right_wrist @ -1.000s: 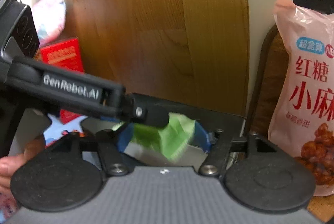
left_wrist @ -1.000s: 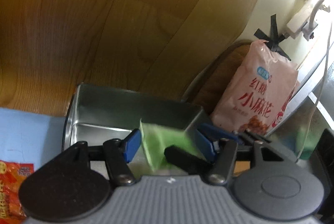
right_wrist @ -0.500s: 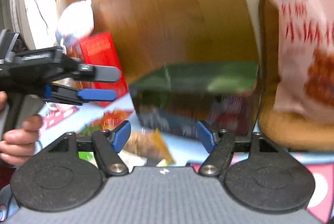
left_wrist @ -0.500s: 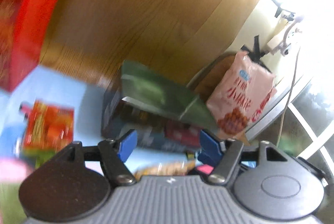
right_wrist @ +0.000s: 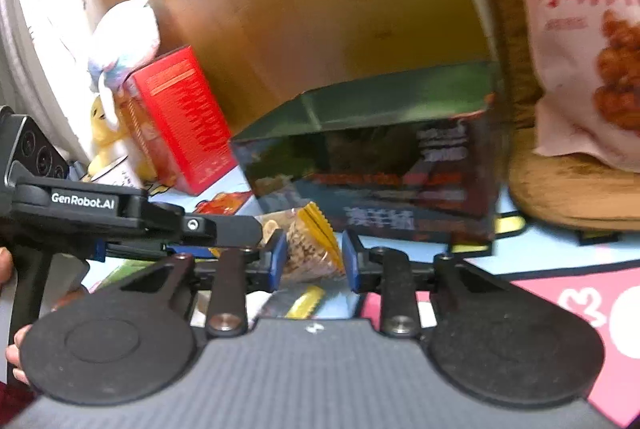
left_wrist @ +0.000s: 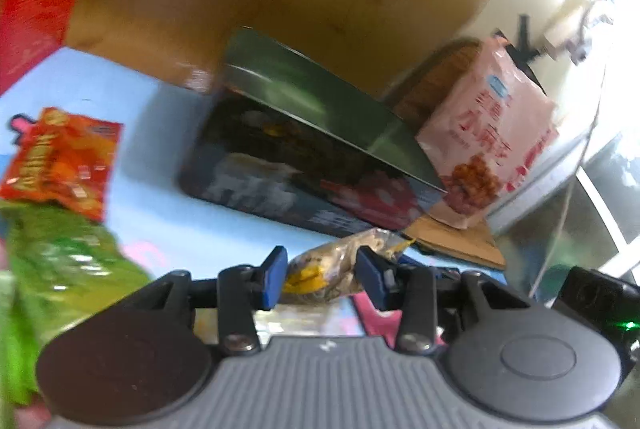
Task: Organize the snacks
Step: 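Grasp the yellow peanut snack bag with both grippers, then carry the yellow peanut bag into the black tin box and release, then grasp the white wrapped cake pack with both grippers, then carry the white cake pack into the black tin box and release, then grasp the pink UHA candy stick box with both grippers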
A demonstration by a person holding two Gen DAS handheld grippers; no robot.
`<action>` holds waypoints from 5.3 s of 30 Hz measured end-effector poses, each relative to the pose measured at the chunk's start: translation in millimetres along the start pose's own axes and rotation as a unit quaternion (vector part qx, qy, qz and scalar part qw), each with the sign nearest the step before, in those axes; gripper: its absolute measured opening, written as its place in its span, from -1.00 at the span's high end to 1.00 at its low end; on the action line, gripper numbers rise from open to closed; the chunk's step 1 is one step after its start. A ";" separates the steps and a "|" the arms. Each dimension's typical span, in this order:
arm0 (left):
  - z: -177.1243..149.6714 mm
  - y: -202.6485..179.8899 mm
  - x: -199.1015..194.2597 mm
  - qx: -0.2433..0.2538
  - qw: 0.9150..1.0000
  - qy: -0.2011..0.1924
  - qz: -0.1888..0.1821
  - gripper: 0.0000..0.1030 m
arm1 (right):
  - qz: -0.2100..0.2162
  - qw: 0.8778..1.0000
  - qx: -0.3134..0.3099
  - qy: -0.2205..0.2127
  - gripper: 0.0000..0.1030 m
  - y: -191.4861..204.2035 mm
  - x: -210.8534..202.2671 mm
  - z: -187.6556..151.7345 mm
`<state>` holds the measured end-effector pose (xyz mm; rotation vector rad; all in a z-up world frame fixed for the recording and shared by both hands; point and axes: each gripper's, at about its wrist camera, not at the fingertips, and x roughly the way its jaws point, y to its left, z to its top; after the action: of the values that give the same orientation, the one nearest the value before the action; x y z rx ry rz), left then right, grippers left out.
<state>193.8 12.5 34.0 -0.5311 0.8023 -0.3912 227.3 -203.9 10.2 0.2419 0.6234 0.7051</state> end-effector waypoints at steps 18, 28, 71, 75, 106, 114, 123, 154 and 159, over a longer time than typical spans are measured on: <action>-78.2 -86.5 3.7 0.140 0.985 0.091 -0.046 -0.19 | -0.060 0.996 -0.063 0.010 -0.07 -7.5 -109.9 -69.6; -72.2 -88.3 9.2 0.127 0.984 0.120 -0.041 -0.29 | -0.072 0.982 -0.165 0.049 -0.25 11.7 -99.3 -83.3; 1.1 2.8 -40.9 0.054 0.998 -0.008 0.036 -0.34 | -0.024 0.998 -0.052 -0.020 -0.42 -0.8 -39.2 -17.5; -20.1 5.9 -42.8 0.054 0.998 0.018 0.040 -0.31 | 0.024 0.999 -0.025 0.035 -0.42 3.5 -35.8 -35.7; -47.1 -18.1 -11.0 0.050 0.998 0.049 0.007 -0.20 | -0.034 0.987 -0.139 0.072 -0.44 25.9 -32.6 -51.5; -39.8 -20.7 -22.9 0.038 0.999 0.028 -0.007 -0.18 | -0.033 0.986 -0.164 0.023 -0.15 38.9 -40.4 -53.2; 27.7 -39.9 -42.7 0.071 0.996 -0.050 -0.014 -0.19 | -0.024 0.983 -0.169 -0.071 -0.14 49.9 -37.6 0.8; -29.9 30.8 -123.0 -0.007 0.993 -0.114 0.002 -0.27 | 0.001 0.995 -0.086 -0.049 -0.54 48.9 -75.3 -38.1; -72.8 53.9 -153.0 -0.031 0.992 -0.116 0.025 -0.27 | 0.021 0.992 -0.114 -0.038 -0.54 80.1 -93.4 -61.9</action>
<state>48.2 113.4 47.9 -0.6010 0.6026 -0.2535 92.0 -206.6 35.9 0.0700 0.4608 0.7980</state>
